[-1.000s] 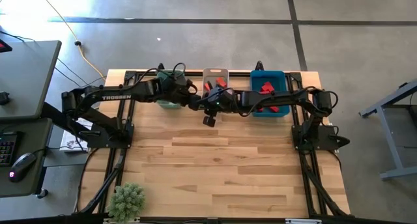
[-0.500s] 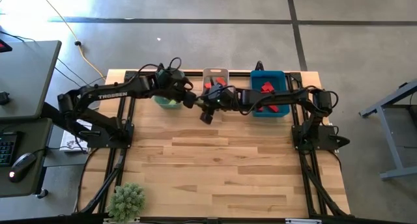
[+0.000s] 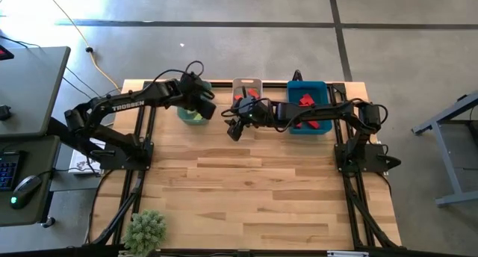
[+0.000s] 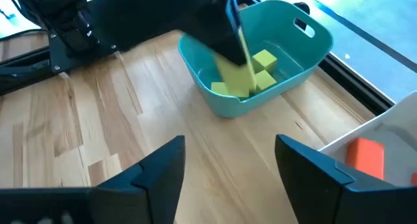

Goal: Sort & place blocks by color
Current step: Put the green block into the green bin, then return to Home Position

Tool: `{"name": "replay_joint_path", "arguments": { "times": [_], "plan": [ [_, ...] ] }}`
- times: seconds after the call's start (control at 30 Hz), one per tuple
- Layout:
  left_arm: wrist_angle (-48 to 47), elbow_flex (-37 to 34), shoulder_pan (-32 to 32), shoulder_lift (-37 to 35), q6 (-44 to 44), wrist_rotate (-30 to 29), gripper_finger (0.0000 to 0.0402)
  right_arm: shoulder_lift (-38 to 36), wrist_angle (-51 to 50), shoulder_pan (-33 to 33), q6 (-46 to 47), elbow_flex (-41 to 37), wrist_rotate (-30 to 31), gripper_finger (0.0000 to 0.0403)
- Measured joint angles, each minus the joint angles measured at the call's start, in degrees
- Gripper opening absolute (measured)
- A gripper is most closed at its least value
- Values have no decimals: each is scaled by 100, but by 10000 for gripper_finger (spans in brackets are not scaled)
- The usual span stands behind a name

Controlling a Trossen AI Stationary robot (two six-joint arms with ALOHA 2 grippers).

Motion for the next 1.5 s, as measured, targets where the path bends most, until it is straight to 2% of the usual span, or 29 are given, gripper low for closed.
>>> {"name": "replay_joint_path", "arguments": {
  "times": [0.27, 0.47, 0.67, 0.93, 1.1, 1.3, 1.5],
  "plan": [
    [-447, 0, 591, 0, 310, -915, 48, 0, -3, 2, 107, 0, -67, 224],
    [-441, 0, 966, 2, 425, -1026, 54, 0, -6, 28, 297, 0, -202, 224],
    [-444, 0, 1187, 4, 905, -750, 79, 2, -8, 55, 295, 0, -201, 224],
    [-416, 2, 1340, 4, 919, -572, 152, 2, -10, 133, 293, 0, -208, 224],
    [-402, 2, 1364, 4, 921, -213, 171, 3, -12, 262, 271, 0, -216, 224],
    [-113, 2, 996, -163, 920, 253, 172, -18, -58, 361, 266, 0, -258, 224],
    [354, 7, 319, -660, 919, 303, 172, -209, -136, 389, -2, -2, -380, 224]
  ]
}}
